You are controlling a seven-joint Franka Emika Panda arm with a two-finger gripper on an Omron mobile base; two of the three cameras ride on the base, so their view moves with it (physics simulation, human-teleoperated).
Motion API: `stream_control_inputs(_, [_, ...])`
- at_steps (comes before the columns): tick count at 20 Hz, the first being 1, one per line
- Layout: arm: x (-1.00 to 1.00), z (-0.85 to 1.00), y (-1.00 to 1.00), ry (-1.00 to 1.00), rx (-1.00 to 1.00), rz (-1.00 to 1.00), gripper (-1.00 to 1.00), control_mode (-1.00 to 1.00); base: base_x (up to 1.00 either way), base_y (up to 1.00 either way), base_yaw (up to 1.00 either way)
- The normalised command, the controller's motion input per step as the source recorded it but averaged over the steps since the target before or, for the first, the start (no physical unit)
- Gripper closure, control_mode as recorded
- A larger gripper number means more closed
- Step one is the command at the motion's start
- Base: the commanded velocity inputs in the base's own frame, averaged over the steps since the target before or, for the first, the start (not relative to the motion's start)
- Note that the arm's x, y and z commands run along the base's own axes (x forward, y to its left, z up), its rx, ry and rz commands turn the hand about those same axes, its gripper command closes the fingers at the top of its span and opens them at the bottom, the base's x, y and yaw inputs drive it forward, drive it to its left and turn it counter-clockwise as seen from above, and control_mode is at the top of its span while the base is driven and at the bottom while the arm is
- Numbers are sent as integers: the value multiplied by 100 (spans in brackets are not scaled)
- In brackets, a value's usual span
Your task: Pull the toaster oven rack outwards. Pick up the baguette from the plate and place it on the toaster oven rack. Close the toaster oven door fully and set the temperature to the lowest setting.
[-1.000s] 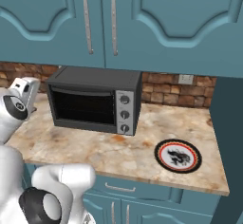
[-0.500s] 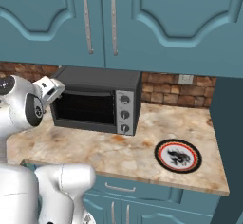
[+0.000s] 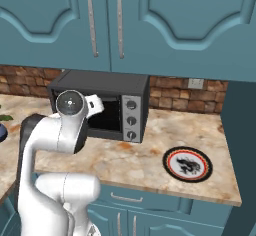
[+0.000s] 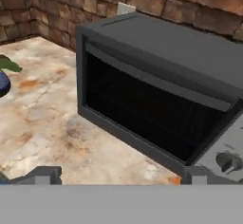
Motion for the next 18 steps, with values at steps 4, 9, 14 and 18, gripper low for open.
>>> stream_control_inputs(4, [-3,0,-77,0,52,-11,-100,-100,0,0,0])
stream_control_inputs(9, [0,0,-50,4,52,-18,-100,-100,0,0,0])
stream_control_inputs(14, [-2,1,-24,11,55,-19,-100,-100,0,0,0])
stream_control_inputs(18, [0,11,-45,20,57,-12,-100,-100,0,0,0])
